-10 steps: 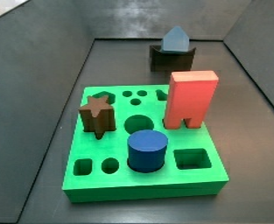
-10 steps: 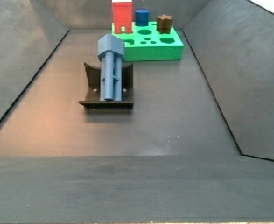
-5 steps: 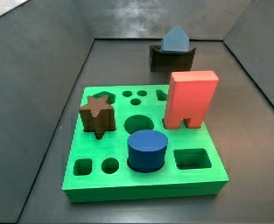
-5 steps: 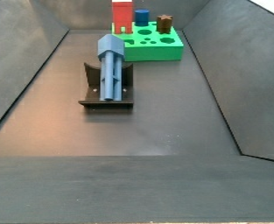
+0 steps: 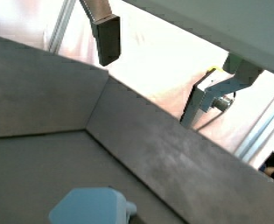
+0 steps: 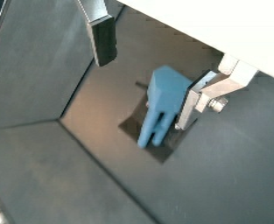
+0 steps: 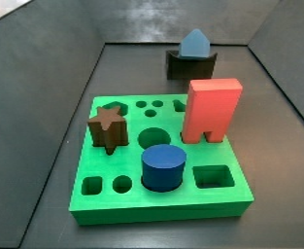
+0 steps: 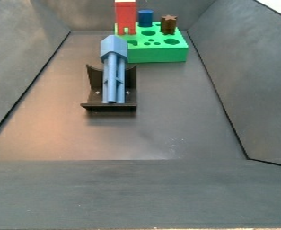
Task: Pick up the 3 prong object. Move up. Rotate the 3 prong object. Place the 3 prong object on the fixture. Regrasp the 3 prong object. Move to above the board. Insert the 3 prong object.
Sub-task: Regrasp the 3 prong object.
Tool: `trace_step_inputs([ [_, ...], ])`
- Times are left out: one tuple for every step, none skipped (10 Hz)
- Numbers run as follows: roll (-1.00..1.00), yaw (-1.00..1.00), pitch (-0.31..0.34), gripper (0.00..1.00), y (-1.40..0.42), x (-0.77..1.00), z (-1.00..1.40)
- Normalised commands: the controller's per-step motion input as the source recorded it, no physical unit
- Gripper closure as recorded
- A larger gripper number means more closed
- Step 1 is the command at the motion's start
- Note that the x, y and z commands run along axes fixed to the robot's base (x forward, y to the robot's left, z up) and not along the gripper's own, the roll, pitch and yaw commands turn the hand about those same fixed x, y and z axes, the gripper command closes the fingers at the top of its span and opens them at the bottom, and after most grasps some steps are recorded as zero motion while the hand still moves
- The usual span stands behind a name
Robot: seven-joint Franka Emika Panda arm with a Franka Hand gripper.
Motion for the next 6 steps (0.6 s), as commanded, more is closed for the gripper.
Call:
trace_step_inputs([
  [0.62,0.31,0.165,0.0,-0.07,0.58,-0.03],
  [0.43,0.31,0.105,0.0,-0.08,0.66,-0.03],
  [0.34,0.3,0.079,0.0,-0.07,0.7,-0.03],
  [0.22,0.26,0.023,0.0,-0.06,0.76,-0.02],
  [0.19,0.23,-0.007,0.0,-0.06,0.77,-0.02],
  [0.18,0.2,-0.016,0.0,-0.06,0.78,-0.02],
])
